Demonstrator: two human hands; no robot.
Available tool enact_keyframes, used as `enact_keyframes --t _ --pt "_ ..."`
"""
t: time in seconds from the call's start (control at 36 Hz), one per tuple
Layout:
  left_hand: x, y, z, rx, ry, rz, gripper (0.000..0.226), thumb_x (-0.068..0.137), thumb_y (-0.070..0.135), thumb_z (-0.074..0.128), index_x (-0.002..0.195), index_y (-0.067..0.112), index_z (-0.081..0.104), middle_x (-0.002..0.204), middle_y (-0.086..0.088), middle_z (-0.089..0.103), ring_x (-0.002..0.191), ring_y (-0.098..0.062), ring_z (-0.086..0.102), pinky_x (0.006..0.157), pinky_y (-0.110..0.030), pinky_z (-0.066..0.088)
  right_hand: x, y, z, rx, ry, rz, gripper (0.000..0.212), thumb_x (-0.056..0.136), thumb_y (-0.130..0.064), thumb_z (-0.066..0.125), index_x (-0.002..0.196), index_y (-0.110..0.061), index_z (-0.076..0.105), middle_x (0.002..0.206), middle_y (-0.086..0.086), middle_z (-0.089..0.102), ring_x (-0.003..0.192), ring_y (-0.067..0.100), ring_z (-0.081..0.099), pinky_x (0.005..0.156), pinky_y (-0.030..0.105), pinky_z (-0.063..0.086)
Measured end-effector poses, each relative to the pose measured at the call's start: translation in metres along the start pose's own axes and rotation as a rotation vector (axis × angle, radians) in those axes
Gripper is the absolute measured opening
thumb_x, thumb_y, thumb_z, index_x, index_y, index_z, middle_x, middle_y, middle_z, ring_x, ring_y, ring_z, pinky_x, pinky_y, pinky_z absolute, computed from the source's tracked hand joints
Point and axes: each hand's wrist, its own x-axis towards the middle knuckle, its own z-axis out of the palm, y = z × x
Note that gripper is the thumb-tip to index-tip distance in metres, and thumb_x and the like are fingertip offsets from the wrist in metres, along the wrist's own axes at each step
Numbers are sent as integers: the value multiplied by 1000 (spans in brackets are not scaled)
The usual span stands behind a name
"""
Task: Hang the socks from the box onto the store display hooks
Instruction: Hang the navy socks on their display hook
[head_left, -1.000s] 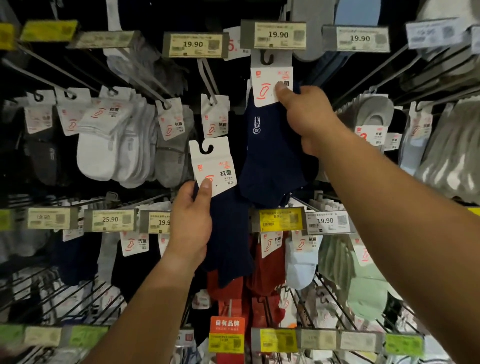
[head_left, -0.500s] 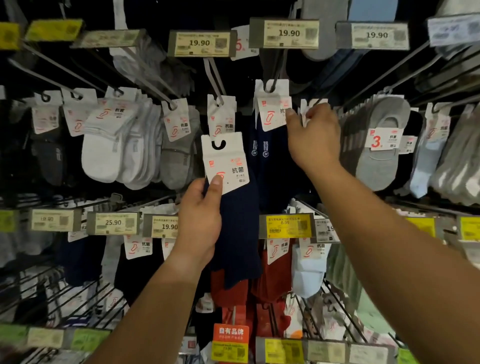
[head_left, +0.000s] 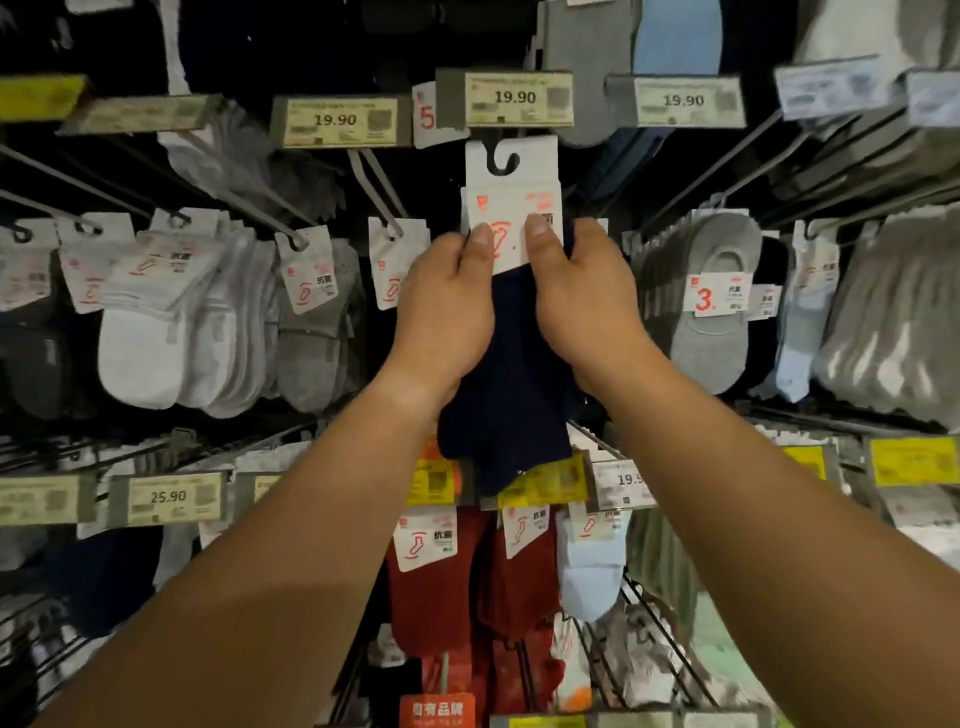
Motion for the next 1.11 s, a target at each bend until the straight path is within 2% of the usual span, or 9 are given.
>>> enact_keyframes --t 0.31,0.44,0.61,0.72,0.81,0.86,0.92,1.03,1.11 --pt "32 12 0 -5 -52 -67 37 106 37 46 75 18 54 76 4 58 69 -9 53 63 -28 40 35 -10 5 102 -48 144 40 98 -46 51 112 -10 62 108 3 68 99 21 66 90 44 55" --pt "39 -1 5 98 -107 -130 34 107 37 42 96 13 62 92 1 63 88 -18 60 70 -31 44 42 9 11 65 -77 204 45 97 -48 52 114 -7 61 110 7 67 99 25 65 87 40 55" --pt "45 -29 12 474 -133 -124 49 108 45 34 124 6 59 118 -11 66 100 -25 60 80 -33 45 46 24 25 -195 -81 217 48 100 -49 48 118 -6 59 112 10 66 101 27 62 88 42 53" --pt "37 -46 5 654 -180 -32 47 102 54 44 115 9 51 97 -1 59 80 -18 52 60 -32 37 33 44 25 -363 -37 138 55 99 -51 49 132 -7 46 123 11 61 111 30 58 78 32 42" --pt "46 -58 -6 374 -107 -161 66 91 69 52 117 7 51 102 -1 61 87 -16 60 62 -29 44 28 59 20 -378 54 152 67 95 -61 46 136 -7 44 135 14 49 122 34 49 98 42 43" --pt "52 -56 -7 16 -136 -385 78 87 75 46 132 12 54 120 -5 67 104 -21 66 84 -35 55 29 56 24 -65 -16 394 76 90 -72 38 141 -15 45 138 9 52 122 29 52 105 46 43" --pt "48 -54 1 -243 -249 -540 62 96 70 38 126 24 66 115 -3 75 104 -22 71 92 -39 56 30 54 31 294 -81 613 72 91 -74 33 136 -22 52 128 4 62 114 24 59 102 44 47" --pt "40 -50 14 -386 -304 -653 55 103 61 33 115 27 74 105 -6 78 101 -26 73 94 -43 57 24 52 39 439 -120 660 55 99 -65 30 117 -25 63 110 2 70 101 20 65 85 36 52" --pt "49 -51 4 -415 -305 -666 54 105 53 32 109 21 75 93 -6 79 91 -25 74 80 -37 58 32 57 32 458 -82 656 65 94 -72 31 123 -25 64 114 3 72 105 23 67 97 42 51"
